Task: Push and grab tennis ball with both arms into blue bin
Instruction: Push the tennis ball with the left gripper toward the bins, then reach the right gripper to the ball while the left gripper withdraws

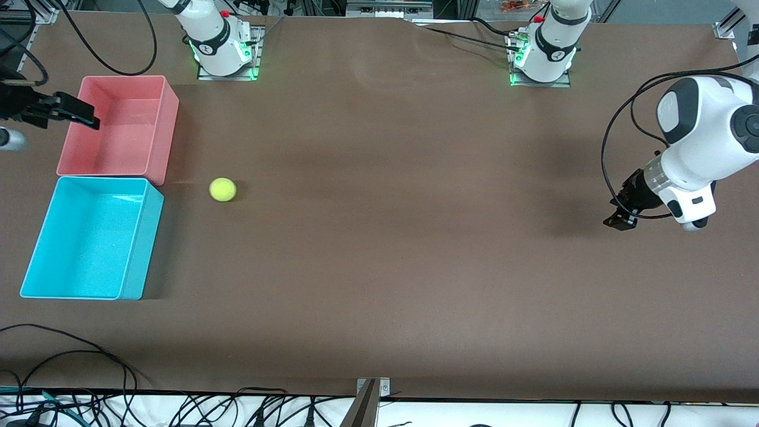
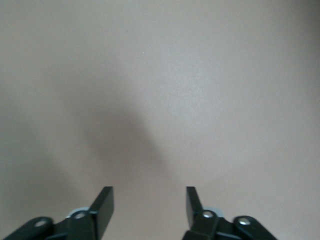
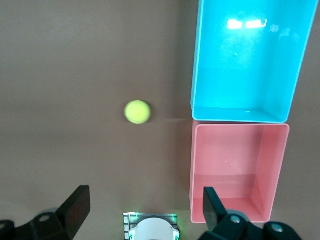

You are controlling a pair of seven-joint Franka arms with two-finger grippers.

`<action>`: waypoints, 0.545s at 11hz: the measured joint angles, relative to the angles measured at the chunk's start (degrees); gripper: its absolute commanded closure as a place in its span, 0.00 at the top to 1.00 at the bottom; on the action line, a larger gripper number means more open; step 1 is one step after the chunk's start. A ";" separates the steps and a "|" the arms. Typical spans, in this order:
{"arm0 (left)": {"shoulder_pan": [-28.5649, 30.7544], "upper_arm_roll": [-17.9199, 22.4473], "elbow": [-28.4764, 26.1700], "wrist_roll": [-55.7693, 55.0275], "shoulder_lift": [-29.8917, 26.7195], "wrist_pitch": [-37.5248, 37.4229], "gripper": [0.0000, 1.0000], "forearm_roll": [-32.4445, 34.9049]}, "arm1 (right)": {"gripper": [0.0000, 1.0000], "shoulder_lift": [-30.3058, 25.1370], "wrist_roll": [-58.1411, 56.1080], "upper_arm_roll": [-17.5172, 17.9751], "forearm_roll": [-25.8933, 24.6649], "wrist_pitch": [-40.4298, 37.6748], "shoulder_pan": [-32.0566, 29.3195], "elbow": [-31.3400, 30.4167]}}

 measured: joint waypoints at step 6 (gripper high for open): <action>0.58 -0.17 5.64 28.55 0.06 -4.87 1.00 0.04 | 1.00 3.29 0.05 -0.09 -0.04 2.25 2.30 -0.26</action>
